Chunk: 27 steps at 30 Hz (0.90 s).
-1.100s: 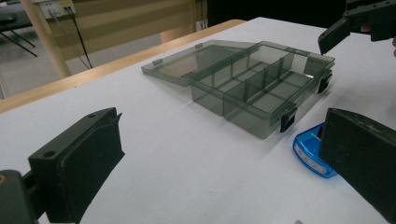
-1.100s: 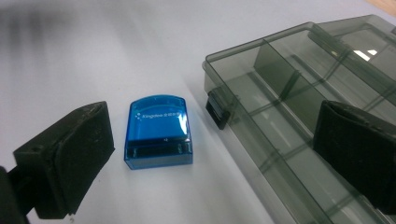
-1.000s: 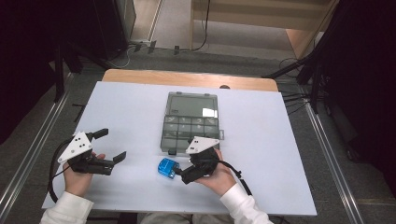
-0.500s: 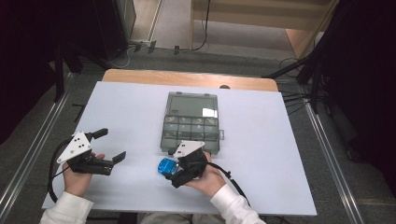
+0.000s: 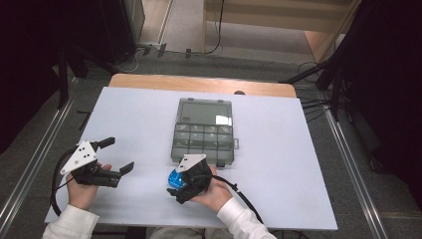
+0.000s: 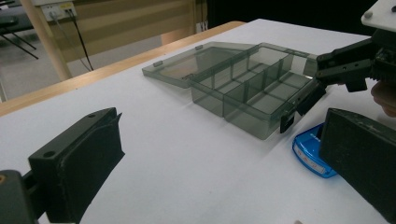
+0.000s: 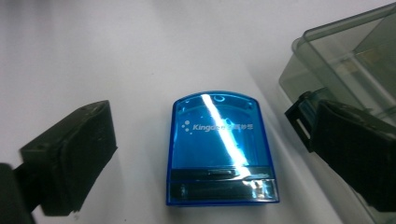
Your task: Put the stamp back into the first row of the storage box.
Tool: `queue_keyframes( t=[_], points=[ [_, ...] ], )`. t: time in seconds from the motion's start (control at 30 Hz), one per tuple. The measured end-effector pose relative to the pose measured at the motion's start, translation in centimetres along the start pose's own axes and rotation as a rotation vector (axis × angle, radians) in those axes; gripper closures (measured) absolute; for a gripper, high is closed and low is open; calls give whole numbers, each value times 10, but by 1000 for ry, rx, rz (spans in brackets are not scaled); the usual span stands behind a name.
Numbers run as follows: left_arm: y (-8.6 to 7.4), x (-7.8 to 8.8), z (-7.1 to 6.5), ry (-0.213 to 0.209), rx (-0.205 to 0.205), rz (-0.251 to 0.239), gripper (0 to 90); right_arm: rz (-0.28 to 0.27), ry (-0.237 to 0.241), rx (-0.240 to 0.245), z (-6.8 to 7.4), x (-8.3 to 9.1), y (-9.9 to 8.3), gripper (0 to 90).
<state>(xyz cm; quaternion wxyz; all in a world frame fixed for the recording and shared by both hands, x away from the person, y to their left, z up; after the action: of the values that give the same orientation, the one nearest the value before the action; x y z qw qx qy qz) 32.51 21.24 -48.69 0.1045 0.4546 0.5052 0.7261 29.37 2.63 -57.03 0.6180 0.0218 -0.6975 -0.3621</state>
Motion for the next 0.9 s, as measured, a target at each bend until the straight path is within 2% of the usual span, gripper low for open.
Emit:
queue_keyframes(
  t=[0.2,0.3,0.43,0.63,0.7,0.77,0.8,0.9],
  points=[
    [0,0,0,-1,-1,3,0,23,9,-6,-1,-6,-2,138],
    [-1,0,0,3,-3,12,0,41,-11,-16,-3,-8,-5,144],
    [-1,0,0,3,-5,10,0,46,-12,-28,-3,-9,-6,171],
    [-1,0,-1,-1,-5,7,0,57,0,-20,2,-11,-6,304],
    [0,0,-1,-2,-7,5,0,60,-17,-8,2,-11,-7,325],
    [0,0,-1,-3,-7,4,0,67,-43,-7,1,-11,-7,395],
    [0,0,-1,-4,-6,4,0,65,-36,-6,2,-10,-7,420],
    [-1,0,-1,-5,-6,6,0,66,-44,-4,2,-10,-7,421]
  ],
)
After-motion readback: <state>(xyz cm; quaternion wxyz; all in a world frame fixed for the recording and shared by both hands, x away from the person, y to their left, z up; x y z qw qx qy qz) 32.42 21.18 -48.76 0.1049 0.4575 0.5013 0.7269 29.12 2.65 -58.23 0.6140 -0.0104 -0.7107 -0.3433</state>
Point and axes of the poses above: each handheld gripper's, and its own axes: x roughly backward along the jaws, y roughly out of its top, z roughly to its left, the point moved 9 cm from there along -x, roughly forward along the jaws, and after that the axes turned 14 degrees about z, right-handed, at the moved point
